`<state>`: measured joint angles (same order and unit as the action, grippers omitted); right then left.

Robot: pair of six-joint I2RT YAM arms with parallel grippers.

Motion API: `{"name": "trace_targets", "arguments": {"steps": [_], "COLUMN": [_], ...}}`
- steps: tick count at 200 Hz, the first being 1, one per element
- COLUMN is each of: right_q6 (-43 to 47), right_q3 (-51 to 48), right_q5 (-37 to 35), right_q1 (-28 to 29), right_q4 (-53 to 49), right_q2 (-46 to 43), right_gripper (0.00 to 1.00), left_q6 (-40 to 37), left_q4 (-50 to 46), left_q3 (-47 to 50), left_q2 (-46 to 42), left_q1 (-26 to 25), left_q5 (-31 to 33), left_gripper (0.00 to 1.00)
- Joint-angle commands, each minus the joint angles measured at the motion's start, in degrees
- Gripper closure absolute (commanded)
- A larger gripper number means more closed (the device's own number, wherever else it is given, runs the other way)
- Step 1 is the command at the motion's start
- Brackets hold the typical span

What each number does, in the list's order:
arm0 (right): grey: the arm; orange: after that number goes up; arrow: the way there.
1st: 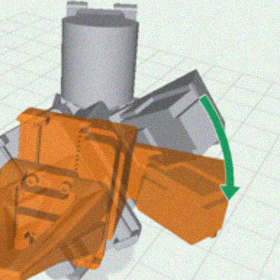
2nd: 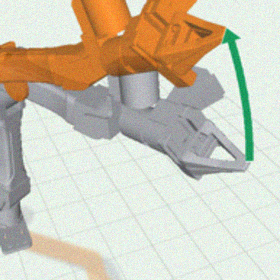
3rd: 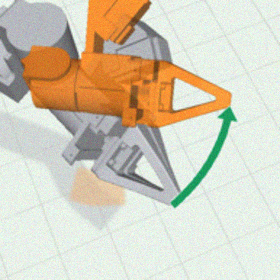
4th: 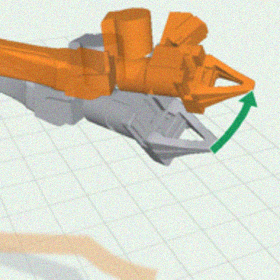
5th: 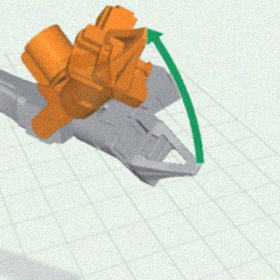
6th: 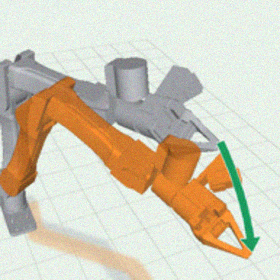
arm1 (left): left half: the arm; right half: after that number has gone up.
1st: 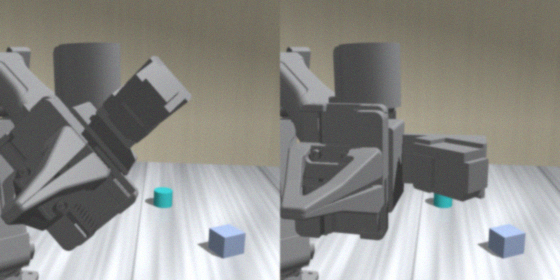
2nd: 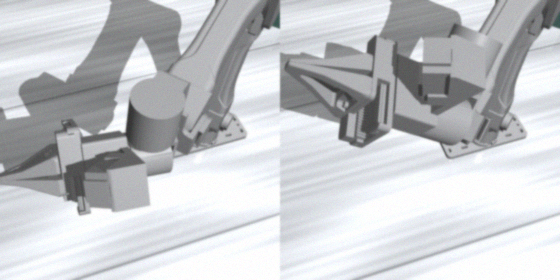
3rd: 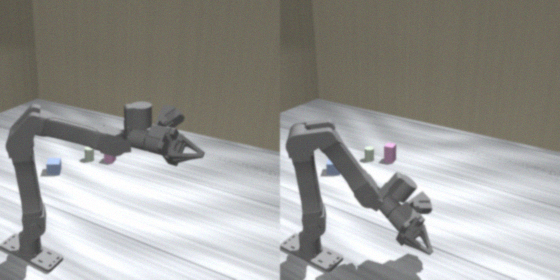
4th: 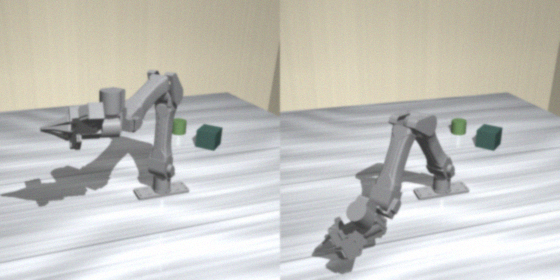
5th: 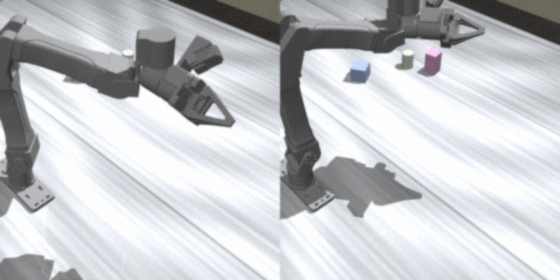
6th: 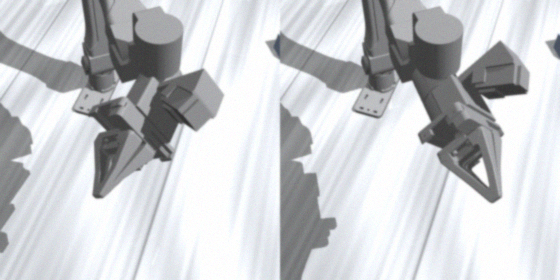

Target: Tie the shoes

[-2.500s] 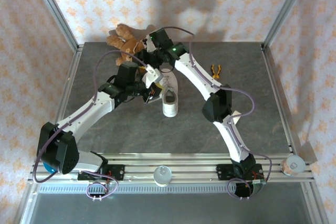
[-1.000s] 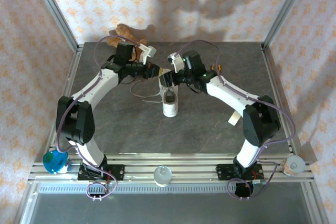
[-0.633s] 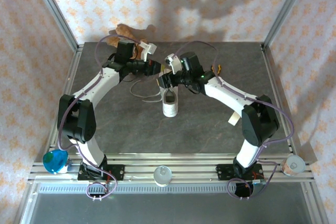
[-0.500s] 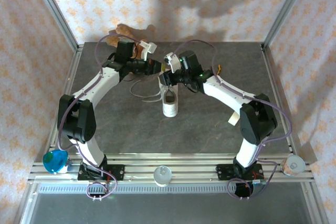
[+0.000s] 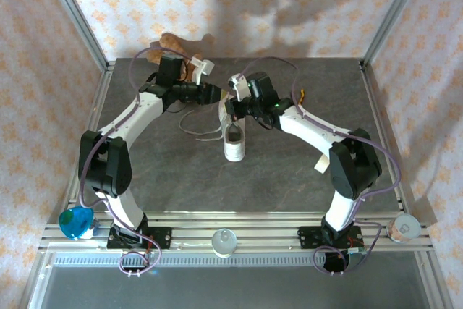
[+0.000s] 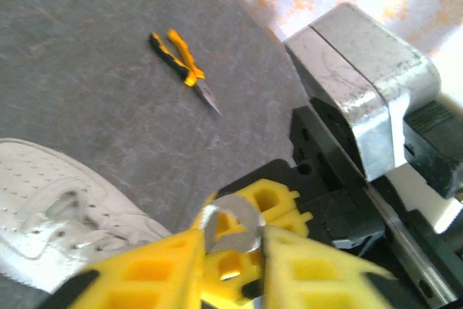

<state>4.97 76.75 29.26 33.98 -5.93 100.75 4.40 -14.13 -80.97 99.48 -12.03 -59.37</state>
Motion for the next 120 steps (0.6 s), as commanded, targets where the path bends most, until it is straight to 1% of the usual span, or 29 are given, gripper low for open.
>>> {"name": "trace_targets", "arguments": {"steps": [1, 12, 20, 31, 51, 65, 92, 120], "right_q6": [-1.1, -1.3, -1.5, -1.8, -2.3, -2.6, -3.0, -3.2], "right_q3": [-0.9, -0.9, -1.0, -1.1, -0.9, -0.7, -0.2, -0.1], "right_q5": [-2.5, -2.6, -2.7, -2.7, -2.4, -2.2, -2.0, -2.2], "right_q1": [0.1, 0.1, 0.1, 0.1, 0.1, 0.1, 0.1, 0.1], "right_q4": [2.0, 2.1, 2.1, 2.4, 2.6, 2.6, 1.9, 1.0], "right_q2": [-2.4, -2.4, -2.4, -2.4, -2.4, -2.6, -2.9, -3.3], "right_gripper": [1.0, 1.0, 1.0, 1.0, 1.0, 1.0, 1.0, 1.0], "left_q6": [-1.8, -1.9, -2.1, -2.6, -4.7, -6.5, -6.9, -5.8], "left_q4": [-2.5, -3.0, -4.1, -6.0, -10.7, -13.4, -17.9, -20.2], "left_q3": [-0.8, -0.1, 0.5, 1.5, 3.2, 3.5, 0.8, -1.6], "left_q2": [-2.8, -3.5, -4.1, -4.6, -3.7, -1.1, 6.0, 12.3], "left_q1": [2.3, 3.6, 4.7, 6.1, 8.0, 8.3, 8.3, 8.4], "left_q5": [4.4, 6.6, 9.7, 16.1, 29.5, 35.5, 40.6, 44.7], "left_gripper": [0.62, 0.58, 0.56, 0.54, 0.54, 0.54, 0.55, 0.55]}}
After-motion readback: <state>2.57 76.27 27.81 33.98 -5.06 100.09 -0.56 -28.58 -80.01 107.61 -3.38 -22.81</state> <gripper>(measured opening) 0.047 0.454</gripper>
